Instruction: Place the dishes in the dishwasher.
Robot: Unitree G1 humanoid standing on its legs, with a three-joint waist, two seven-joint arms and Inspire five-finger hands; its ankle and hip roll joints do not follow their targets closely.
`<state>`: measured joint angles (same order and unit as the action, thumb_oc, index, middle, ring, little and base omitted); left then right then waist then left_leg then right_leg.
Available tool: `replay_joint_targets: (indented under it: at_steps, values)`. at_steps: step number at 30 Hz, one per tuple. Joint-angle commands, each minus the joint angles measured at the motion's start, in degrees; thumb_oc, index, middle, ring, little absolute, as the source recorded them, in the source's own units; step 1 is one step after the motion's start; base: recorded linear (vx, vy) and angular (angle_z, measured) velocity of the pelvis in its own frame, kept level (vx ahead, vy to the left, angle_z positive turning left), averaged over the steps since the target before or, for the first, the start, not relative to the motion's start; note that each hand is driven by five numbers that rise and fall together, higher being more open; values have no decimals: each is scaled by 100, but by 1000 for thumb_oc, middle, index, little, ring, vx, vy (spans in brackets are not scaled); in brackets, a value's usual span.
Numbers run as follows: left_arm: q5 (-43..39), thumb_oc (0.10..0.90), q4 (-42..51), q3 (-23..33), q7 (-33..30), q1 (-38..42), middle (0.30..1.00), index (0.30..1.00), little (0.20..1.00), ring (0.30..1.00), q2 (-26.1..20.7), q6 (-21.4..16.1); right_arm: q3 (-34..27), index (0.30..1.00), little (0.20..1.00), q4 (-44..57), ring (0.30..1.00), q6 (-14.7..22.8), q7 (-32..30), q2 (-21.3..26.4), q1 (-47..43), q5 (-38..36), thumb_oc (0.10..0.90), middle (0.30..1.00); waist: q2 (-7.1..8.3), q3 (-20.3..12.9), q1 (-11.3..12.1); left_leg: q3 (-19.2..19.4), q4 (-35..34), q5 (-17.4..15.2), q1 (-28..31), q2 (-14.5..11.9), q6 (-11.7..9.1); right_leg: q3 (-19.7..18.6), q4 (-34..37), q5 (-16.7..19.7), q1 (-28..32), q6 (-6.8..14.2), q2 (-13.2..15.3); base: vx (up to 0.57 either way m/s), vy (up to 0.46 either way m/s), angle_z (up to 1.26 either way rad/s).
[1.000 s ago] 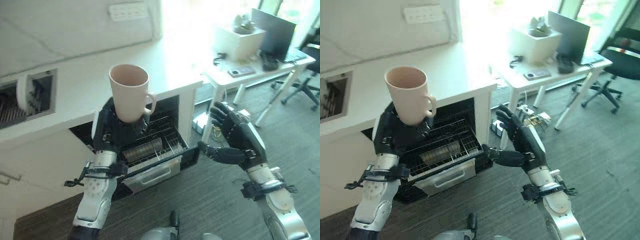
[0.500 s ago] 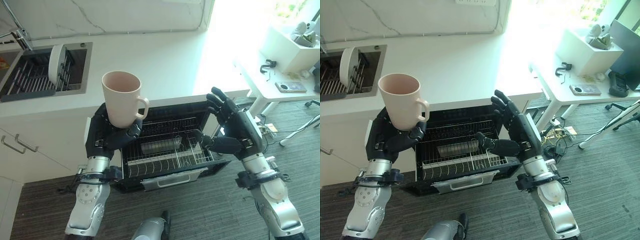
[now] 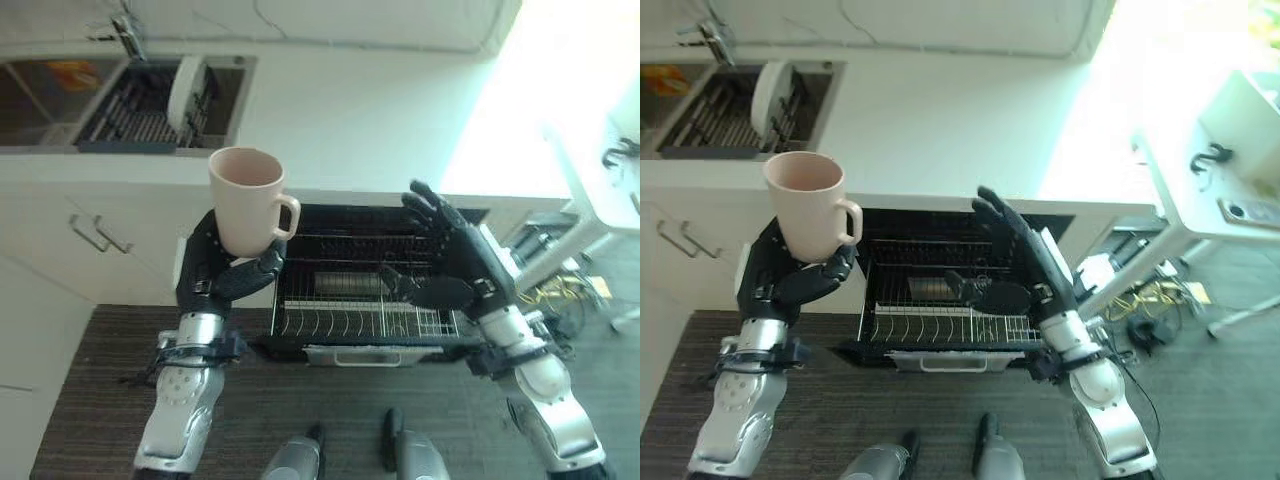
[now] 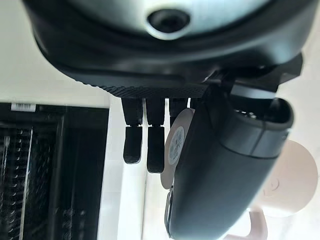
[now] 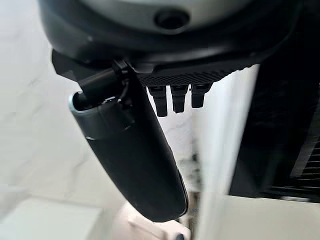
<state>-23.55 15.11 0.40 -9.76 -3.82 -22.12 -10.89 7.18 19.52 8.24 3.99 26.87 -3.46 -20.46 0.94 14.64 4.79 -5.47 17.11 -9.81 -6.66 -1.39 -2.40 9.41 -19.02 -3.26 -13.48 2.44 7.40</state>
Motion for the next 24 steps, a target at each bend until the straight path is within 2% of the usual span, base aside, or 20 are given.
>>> replay_joint_targets:
  at_steps: [1,5,7,10,11,12,13,16,21,24]
  values:
    - [-45,400,596,34,-50,408,300,300,300,300,-233,-652,-212,900,900,358,900,371,-95,58,-90,-161,800,900,121,-741,-109,453,8,131,-206,-420,-116,-18,183,-158,258,367,248,65,-221,16]
    - [-101,400,604,17,14,373,300,300,300,300,-209,-721,-322,900,900,365,900,383,-135,161,9,-284,800,900,47,-713,-153,724,8,313,-308,-567,-178,194,183,-241,326,274,230,24,-151,8]
    - [-133,400,507,-113,145,471,300,300,300,300,-174,-768,-390,900,900,320,900,459,-240,160,49,-213,800,900,-57,-709,-338,1243,8,305,-280,-680,-183,493,183,-274,407,293,348,3,-22,71]
    - [-7,400,396,-132,112,497,300,300,300,300,-192,-806,-384,900,900,289,900,443,-162,133,6,-363,800,900,-119,-759,-404,1157,8,211,-221,-580,-161,432,183,-299,436,297,327,37,58,46]
    - [162,400,321,-221,87,524,300,300,300,300,-207,-771,-353,900,900,270,900,341,55,48,12,-877,800,900,-150,-815,-446,1112,8,152,-174,-555,-145,374,183,-315,484,305,318,58,64,0]
    - [183,400,286,-265,100,557,300,300,300,300,-204,-763,-334,900,900,256,900,322,106,16,12,-957,800,900,-151,-827,-456,1106,8,144,-166,-556,-146,370,183,-318,495,308,320,54,77,0]
    - [117,400,148,-443,306,686,300,300,300,300,-172,-776,-270,900,900,208,900,223,324,-90,-5,-1680,800,900,-148,-854,-488,1092,8,114,-129,-546,-144,379,183,-321,532,327,337,10,34,2]
    - [231,400,-63,-721,367,813,300,300,300,300,-143,-810,-133,900,900,104,900,13,721,-400,-38,-2788,800,900,-137,-894,-510,1094,8,68,-73,-528,-131,385,183,-325,581,349,349,14,33,4]
    - [443,400,-289,-990,298,906,300,300,300,300,-105,-826,170,900,900,84,900,-237,969,-765,-9,-3524,800,900,-90,-950,-503,1137,8,-7,28,-495,-77,374,183,-329,649,373,373,5,30,-2]
    - [557,400,-443,-1147,313,972,300,300,300,300,-103,-829,320,900,900,39,900,-345,1143,-951,-73,-4357,800,900,-51,-959,-459,1152,8,-46,66,-468,-50,375,183,-332,692,388,388,-6,4,1]
